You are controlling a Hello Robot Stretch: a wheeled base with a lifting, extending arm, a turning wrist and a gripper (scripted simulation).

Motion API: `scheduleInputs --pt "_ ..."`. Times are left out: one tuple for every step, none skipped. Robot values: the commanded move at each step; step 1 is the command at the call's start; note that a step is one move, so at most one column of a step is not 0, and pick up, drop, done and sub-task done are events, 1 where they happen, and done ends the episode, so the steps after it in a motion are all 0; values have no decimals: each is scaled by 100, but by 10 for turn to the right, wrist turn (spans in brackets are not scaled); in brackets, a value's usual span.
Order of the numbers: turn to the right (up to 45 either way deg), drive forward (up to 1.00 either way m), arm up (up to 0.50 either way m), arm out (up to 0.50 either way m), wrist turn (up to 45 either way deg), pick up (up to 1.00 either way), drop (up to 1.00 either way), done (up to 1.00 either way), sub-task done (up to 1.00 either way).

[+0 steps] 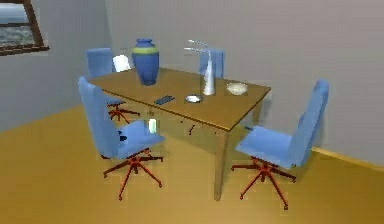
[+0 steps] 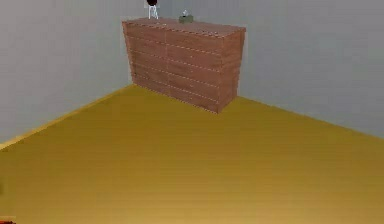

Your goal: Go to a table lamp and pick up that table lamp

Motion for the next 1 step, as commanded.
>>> scheduleInputs --pt "270 0 0 0 0 0 0 0 0"
